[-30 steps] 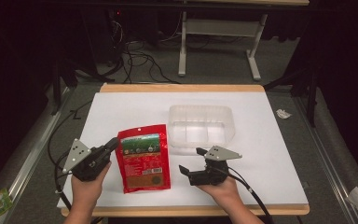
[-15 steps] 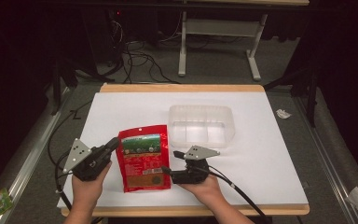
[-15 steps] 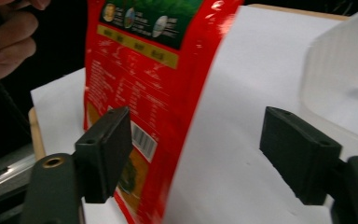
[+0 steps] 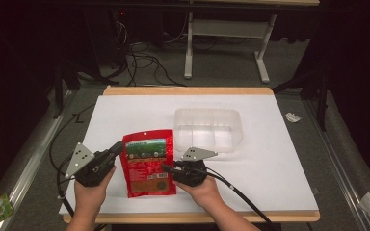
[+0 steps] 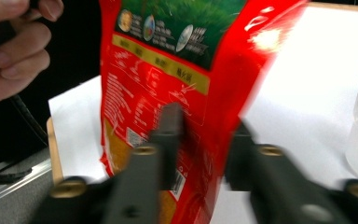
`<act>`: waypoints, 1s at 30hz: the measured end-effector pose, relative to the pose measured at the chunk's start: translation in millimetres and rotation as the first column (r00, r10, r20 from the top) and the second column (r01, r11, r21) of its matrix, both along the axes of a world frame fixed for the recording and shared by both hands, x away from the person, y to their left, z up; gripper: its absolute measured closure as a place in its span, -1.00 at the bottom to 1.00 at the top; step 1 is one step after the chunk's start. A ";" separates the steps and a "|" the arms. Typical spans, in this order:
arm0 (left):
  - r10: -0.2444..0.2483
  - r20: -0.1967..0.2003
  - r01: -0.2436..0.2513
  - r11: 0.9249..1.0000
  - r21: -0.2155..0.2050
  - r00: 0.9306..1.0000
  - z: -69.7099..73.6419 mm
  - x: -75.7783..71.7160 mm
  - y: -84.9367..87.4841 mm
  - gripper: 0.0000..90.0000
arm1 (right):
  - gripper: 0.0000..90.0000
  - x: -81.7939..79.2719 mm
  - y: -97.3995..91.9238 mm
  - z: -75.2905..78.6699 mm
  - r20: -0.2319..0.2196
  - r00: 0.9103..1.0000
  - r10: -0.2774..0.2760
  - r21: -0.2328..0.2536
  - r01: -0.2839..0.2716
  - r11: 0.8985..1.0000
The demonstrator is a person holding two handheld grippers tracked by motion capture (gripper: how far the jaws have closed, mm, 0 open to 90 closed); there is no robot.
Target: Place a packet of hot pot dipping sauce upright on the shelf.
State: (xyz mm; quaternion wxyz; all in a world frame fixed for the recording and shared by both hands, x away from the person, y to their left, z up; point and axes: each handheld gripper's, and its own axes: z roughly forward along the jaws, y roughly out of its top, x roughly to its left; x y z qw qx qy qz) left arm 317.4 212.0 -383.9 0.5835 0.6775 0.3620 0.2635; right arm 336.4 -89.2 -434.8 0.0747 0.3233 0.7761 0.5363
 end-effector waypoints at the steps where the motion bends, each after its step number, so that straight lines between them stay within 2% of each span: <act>1: -0.003 0.002 0.003 1.000 -0.010 1.000 0.9 -0.2 0.2 0.99 | 0.99 -1.5 -0.5 1.3 0.002 1.000 0.001 0.011 -0.001 1.000; 7: -0.024 0.019 0.024 0.999 -0.034 1.000 6.3 -1.0 -6.2 0.99 | 1.00 -11.9 -10.4 11.3 0.047 0.999 0.009 0.033 -0.011 0.999; 10: -0.038 0.033 0.039 0.999 -0.028 0.999 10.1 -2.2 -12.7 0.99 | 1.00 -15.4 -17.0 14.4 0.057 0.998 0.002 0.040 -0.004 0.999; 11: -0.046 0.042 0.047 0.998 -0.029 0.998 12.5 -3.2 -16.9 0.99 | 1.00 -19.2 -25.8 17.9 0.058 0.998 -0.009 0.059 0.005 0.998; 12: -0.055 0.050 0.057 0.998 -0.028 0.997 15.0 -4.2 -21.4 0.99 | 1.00 -19.2 -25.8 17.9 0.058 0.998 -0.009 0.059 0.005 0.998; 13: -0.077 0.066 0.079 0.997 -0.027 0.995 19.8 -6.1 -31.2 0.99 | 1.00 -23.2 -36.0 22.2 0.073 0.997 -0.022 0.064 0.017 0.998; 15: -0.090 0.073 0.092 0.995 -0.028 0.993 22.3 -7.3 -37.9 0.99 | 1.00 -25.3 -41.5 24.2 0.076 0.997 -0.030 0.066 0.025 0.998; 18: -0.133 0.083 0.134 0.991 -0.012 0.988 26.0 -10.3 -58.0 0.99 | 1.00 -32.5 -65.1 28.0 0.093 0.994 -0.059 0.066 0.053 0.996; 22: -0.159 0.072 0.159 0.987 0.009 0.985 23.4 -11.0 -72.2 0.98 | 1.00 -37.6 -81.8 26.0 0.097 0.992 -0.084 0.059 0.079 0.995; 24: -0.170 0.059 0.169 0.985 0.026 0.984 19.7 -9.7 -79.5 0.98 | 1.00 -39.3 -94.4 18.6 0.089 0.990 -0.106 0.056 0.102 0.993; 27: -0.178 0.037 0.177 0.983 0.039 0.983 12.8 -6.0 -88.9 0.98 | 1.00 -38.8 -100.1 10.3 0.078 0.990 -0.118 0.050 0.114 0.992; 30: -0.180 0.036 0.179 0.983 0.043 0.983 10.7 -4.6 -92.2 0.97 | 1.00 -38.9 -101.6 5.8 0.076 0.989 -0.124 0.043 0.121 0.992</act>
